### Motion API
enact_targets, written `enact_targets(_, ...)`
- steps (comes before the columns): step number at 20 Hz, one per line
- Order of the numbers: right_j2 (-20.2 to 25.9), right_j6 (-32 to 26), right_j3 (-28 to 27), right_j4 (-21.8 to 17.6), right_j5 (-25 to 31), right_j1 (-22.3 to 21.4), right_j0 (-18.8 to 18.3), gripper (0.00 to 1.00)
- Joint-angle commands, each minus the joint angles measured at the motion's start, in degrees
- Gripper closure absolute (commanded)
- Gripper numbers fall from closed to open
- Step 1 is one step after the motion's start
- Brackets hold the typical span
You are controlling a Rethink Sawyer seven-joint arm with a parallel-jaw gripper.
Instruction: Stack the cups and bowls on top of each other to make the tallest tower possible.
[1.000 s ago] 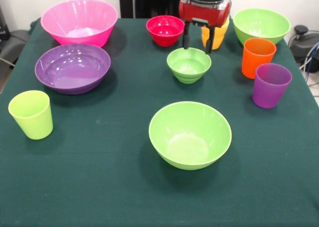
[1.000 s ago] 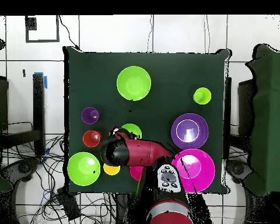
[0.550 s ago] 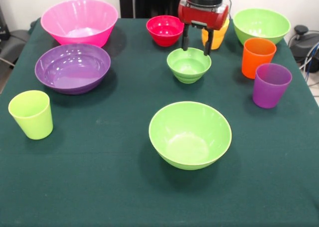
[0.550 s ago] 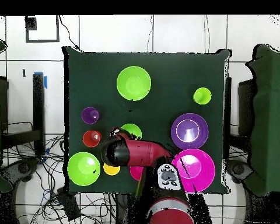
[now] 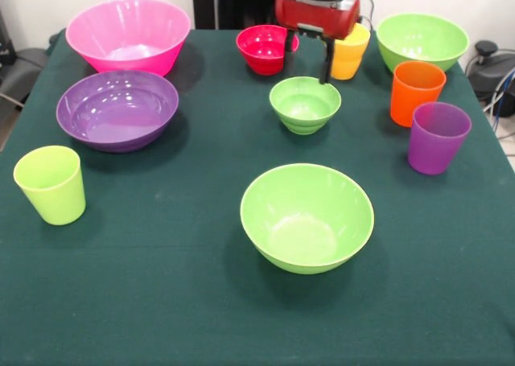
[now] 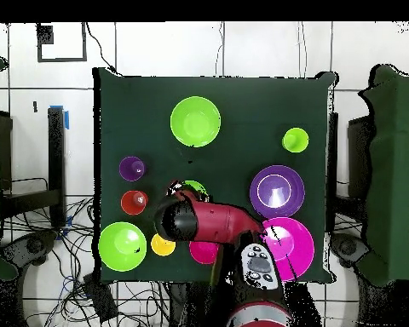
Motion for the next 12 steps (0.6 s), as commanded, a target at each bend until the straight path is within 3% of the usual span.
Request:
enact_targets(1,4.7,0.7,-2.1,-0.9,7.0,0.3,-4.3,0.0)
enact_targets(12,4.5,2.0,-2.1,-1.3,5.7,1.0,-3.9,0.0)
